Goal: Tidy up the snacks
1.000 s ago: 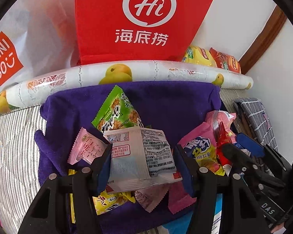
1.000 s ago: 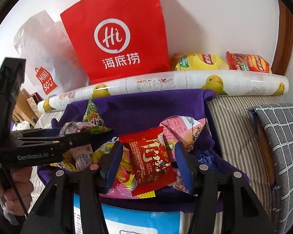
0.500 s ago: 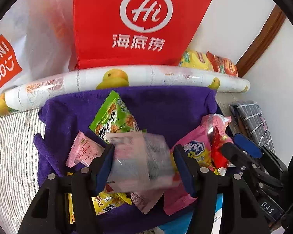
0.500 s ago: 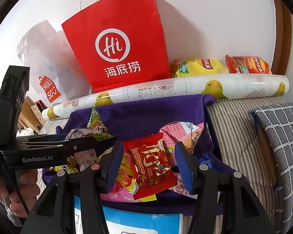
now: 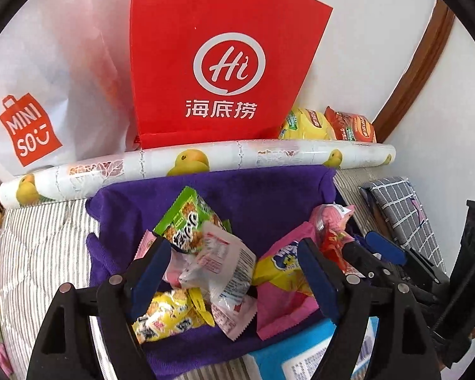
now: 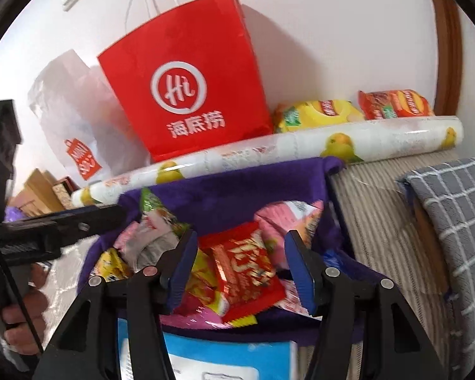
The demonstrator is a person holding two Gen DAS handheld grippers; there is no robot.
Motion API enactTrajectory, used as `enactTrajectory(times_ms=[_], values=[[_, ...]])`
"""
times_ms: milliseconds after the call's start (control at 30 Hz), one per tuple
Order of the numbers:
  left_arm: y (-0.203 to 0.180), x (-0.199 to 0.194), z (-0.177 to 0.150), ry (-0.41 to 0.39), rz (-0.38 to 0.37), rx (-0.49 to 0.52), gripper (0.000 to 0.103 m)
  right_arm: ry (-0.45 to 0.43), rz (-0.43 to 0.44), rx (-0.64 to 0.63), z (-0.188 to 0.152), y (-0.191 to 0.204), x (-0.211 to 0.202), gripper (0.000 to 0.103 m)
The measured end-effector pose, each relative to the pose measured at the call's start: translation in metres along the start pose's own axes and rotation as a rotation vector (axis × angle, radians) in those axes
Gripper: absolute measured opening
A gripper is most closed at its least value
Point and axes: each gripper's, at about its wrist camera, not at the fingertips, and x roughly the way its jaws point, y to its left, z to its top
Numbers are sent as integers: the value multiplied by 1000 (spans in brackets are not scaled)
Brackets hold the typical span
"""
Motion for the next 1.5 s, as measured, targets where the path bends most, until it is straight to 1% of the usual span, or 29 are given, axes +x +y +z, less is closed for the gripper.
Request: enactTrajectory(times_ms=[67,167,200,267,333,400,567,633,700,767,833,900,967,1033,1133,1300,1500], values=[[-5,-10,-4,-7,-18,4,81,19,-20,13,-1,-3,-6,57],[-14,-26,-14,-14,-7,11,81,14,-46,37,-3,-4,-23,57],[-16,-30,-17,-21,-14,11,81,12,-55,36,-3,-4,-29,57],[-19,-41,-28,-21,-27,-2,81,7,-80,39,-4,-2,-45,58],[-25,-52,-40,-20,-41,5,81,9,-97,43,-6,-1,-62,62],[-31,-66,-54,-27,-39,12,81,11,-114,31,-11,3,-80,65],[-42,-109,-87,-84,-28,9,82,12,-145,26,-33,11,-126,67],[-45,-126,-100,-108,-9,6,84,2,-151,34,-43,13,-147,70],[-50,-144,-111,-136,-1,8,87,-18,-159,33,-52,16,-166,78],[-55,-161,-121,-167,13,10,92,-51,-185,9,-62,22,-191,83],[-60,-176,-130,-202,38,14,94,-76,-201,-10,-68,26,-208,88],[-67,-191,-141,-244,80,20,97,-98,-204,-20,-76,29,-225,96],[-74,-200,-149,-269,113,34,98,-107,-203,-24,-85,30,-237,100],[-81,-210,-160,-285,130,48,98,-112,-216,-31,-94,32,-247,100],[-91,-221,-175,-302,131,64,98,-118,-243,-38,-108,33,-259,101],[-105,-236,-201,-325,136,71,98,-140,-229,-20,-130,30,-281,101],[-113,-242,-219,-335,126,77,98,-172,-249,-16,-148,28,-303,101]])
